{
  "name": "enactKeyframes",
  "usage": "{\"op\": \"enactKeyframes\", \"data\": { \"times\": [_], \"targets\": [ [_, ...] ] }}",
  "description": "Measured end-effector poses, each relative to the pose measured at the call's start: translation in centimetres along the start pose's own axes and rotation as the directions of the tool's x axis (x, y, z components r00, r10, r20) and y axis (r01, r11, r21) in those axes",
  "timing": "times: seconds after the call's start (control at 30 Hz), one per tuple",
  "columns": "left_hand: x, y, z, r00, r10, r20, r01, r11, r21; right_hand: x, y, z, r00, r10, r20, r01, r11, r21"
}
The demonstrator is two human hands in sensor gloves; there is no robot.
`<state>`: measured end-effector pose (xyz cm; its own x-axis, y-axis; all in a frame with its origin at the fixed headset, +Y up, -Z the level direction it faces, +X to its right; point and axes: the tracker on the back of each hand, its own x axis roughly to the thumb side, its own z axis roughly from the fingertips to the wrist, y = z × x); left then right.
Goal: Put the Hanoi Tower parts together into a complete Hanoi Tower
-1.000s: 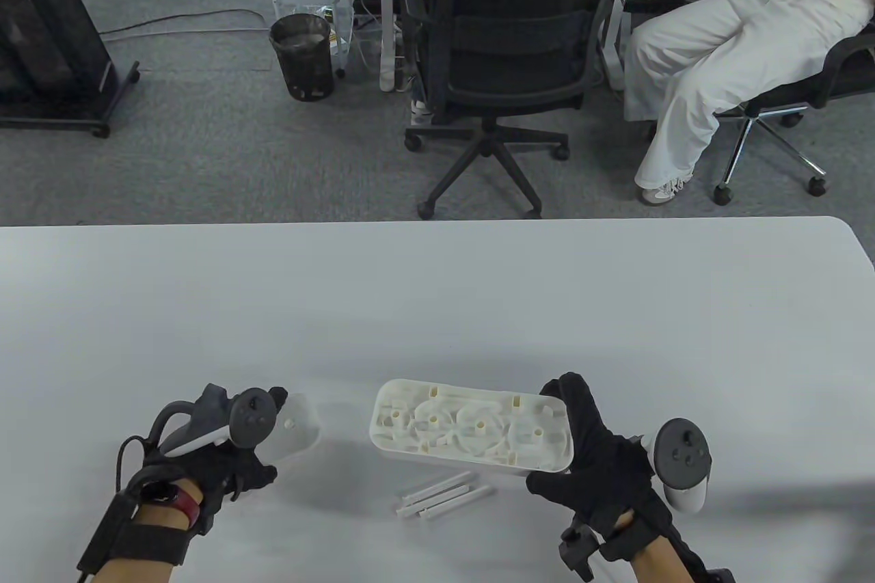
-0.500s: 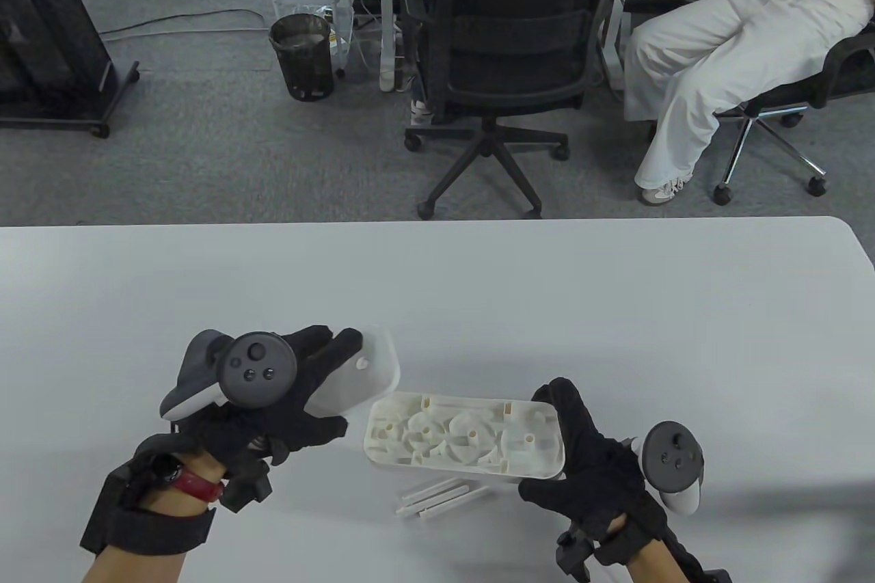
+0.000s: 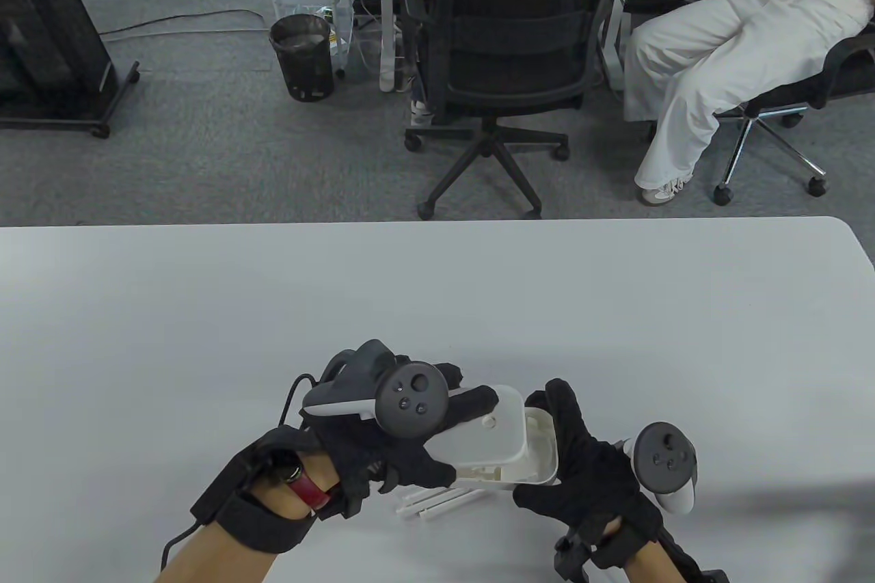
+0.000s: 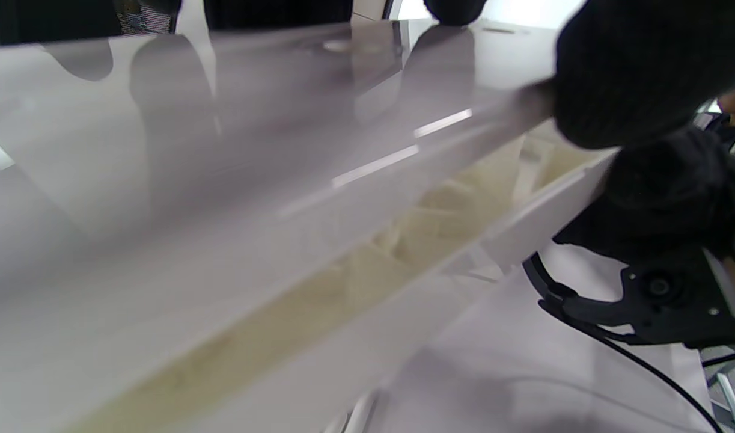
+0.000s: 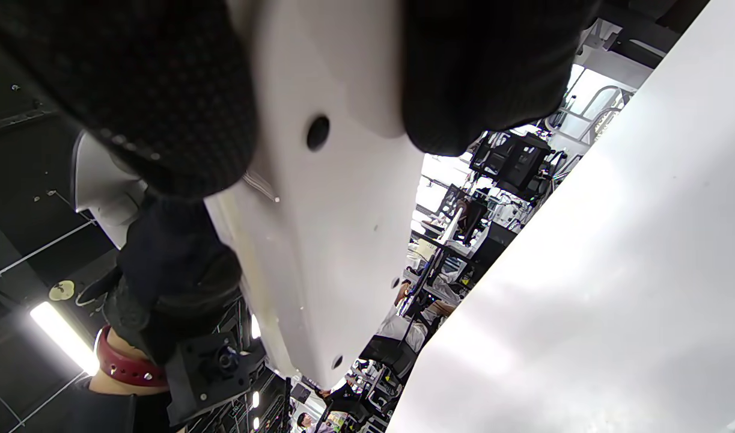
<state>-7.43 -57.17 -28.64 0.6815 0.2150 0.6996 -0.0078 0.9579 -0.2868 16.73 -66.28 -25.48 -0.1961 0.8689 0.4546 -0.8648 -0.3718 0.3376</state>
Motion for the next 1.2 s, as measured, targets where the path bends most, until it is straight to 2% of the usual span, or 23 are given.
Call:
{"op": "enactKeyframes", "data": {
  "times": [0.5, 1.2],
  "targets": [
    [1.4, -1.4, -1.5, 0.999, -0.009, 0.03, 0.01, 0.999, -0.031, 0.1, 0.2, 0.0, 1.0, 0.011, 0.017, -0.012, 1.0, 0.018],
    [1.7, -1.8, -2.2, 0.999, -0.008, 0.054, 0.01, 1.0, -0.026, 0.1, 0.0, 0.1, 1.0, 0.009, 0.026, -0.008, 1.0, -0.011]
  ]
}}
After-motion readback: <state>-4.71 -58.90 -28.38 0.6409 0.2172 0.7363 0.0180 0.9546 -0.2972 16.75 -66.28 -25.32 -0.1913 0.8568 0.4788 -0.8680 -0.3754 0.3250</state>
